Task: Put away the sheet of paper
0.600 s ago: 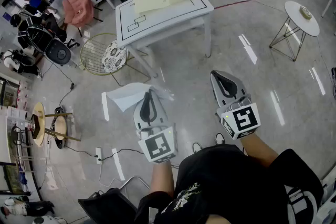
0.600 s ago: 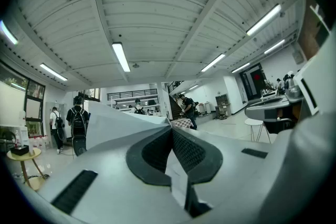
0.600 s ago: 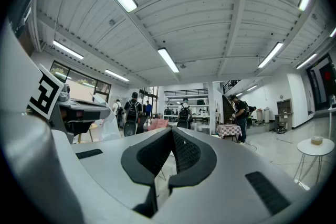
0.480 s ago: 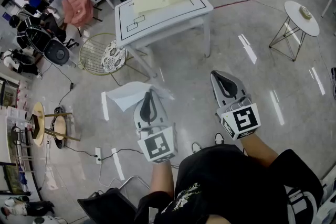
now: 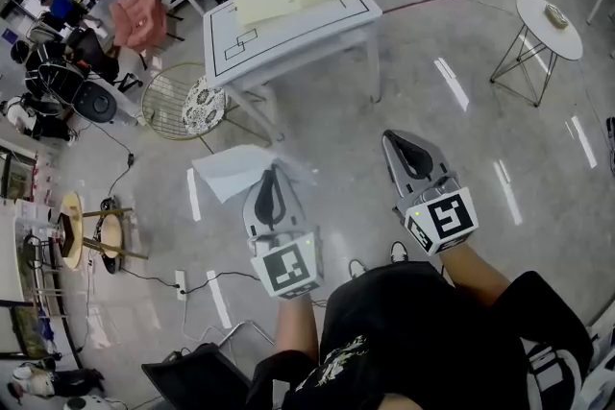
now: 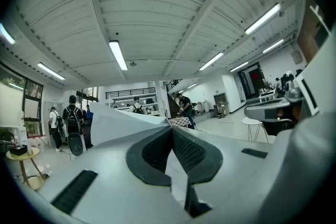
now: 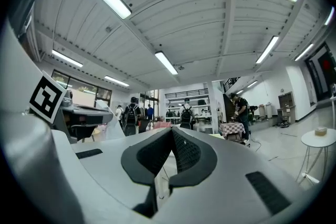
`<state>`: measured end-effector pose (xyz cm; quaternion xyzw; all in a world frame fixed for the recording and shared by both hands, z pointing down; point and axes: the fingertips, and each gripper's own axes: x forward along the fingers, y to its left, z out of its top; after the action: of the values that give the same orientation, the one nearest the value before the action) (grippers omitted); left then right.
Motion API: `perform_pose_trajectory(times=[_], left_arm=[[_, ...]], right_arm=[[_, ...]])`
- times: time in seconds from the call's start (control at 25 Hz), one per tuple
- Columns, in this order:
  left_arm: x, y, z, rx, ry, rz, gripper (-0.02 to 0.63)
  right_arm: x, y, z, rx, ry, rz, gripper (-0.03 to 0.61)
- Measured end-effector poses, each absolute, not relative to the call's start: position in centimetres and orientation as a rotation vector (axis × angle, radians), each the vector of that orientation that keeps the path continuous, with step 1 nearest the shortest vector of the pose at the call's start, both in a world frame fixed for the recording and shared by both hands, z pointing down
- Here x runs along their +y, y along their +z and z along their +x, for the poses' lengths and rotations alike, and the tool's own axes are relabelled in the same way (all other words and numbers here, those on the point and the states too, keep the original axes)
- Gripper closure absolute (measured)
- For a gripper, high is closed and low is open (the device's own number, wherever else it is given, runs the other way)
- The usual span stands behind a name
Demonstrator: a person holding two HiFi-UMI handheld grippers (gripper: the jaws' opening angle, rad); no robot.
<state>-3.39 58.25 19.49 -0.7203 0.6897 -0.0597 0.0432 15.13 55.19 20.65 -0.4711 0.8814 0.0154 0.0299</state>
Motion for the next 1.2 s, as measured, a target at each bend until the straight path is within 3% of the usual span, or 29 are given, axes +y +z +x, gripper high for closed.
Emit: perform_pose_trajectory(times=[0.68, 1.2], left_arm=[[60.5, 22.1, -0.7, 2.214, -0.234, -2.153, 0.612], [57.1, 23.4, -1.9, 2.193, -0.213, -2.176, 0.612]], right_arm=[[55.5, 22.5, 20.5, 2.712, 0.053, -1.488, 0.586], [53.4, 22.7, 18.4, 2.741, 0.093, -1.501, 0.586]])
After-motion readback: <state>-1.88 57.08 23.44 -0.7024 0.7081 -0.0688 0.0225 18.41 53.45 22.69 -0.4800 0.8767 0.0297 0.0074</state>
